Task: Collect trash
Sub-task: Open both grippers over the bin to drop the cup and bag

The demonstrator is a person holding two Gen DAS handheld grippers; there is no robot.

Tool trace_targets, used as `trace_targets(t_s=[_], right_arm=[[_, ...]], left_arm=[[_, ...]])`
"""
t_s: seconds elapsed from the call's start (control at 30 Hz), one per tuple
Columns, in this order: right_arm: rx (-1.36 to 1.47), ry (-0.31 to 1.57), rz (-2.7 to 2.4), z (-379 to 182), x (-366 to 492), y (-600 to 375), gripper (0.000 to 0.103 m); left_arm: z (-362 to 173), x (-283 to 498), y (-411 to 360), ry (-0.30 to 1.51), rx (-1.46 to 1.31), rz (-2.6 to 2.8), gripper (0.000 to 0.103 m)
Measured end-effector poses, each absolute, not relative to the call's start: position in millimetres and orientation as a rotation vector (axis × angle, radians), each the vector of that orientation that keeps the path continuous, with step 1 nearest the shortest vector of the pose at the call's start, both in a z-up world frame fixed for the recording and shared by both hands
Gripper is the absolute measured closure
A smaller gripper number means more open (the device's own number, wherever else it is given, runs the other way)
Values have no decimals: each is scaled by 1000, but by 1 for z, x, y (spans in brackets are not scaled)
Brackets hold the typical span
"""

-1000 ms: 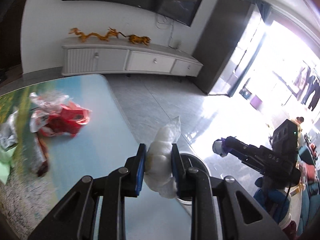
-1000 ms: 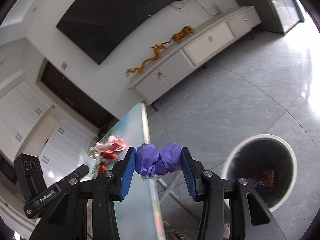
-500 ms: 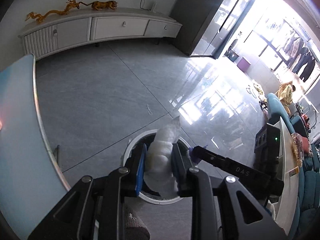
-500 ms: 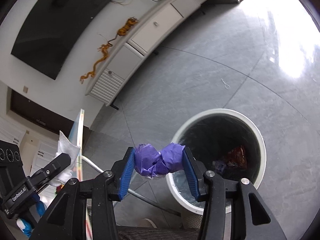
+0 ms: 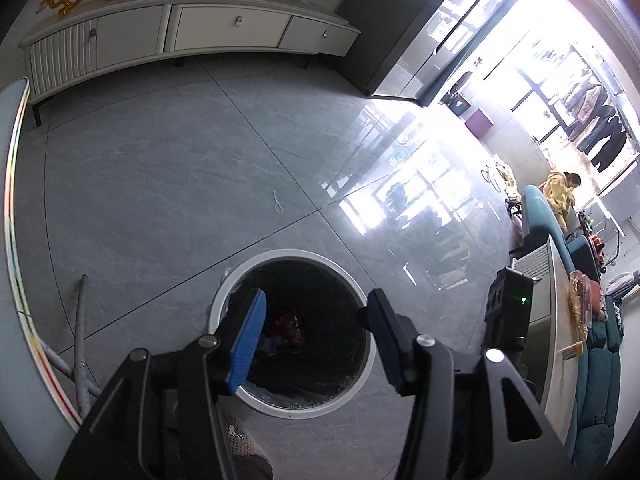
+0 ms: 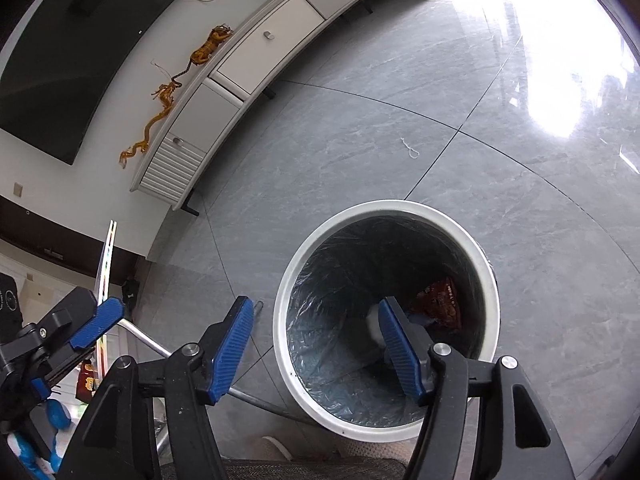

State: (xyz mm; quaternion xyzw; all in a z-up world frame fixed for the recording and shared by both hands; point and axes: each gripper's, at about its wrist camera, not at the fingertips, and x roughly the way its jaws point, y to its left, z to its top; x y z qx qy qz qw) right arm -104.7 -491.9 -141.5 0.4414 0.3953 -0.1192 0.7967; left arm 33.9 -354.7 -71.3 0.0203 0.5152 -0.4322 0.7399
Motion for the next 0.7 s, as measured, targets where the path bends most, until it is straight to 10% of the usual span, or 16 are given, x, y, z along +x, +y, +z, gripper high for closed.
trace_targets(t_s=[0.7], right_arm=[[657, 665, -140, 9, -94, -417, 40]], left_arm=[[52, 32, -174, 773, -46, -672, 52]])
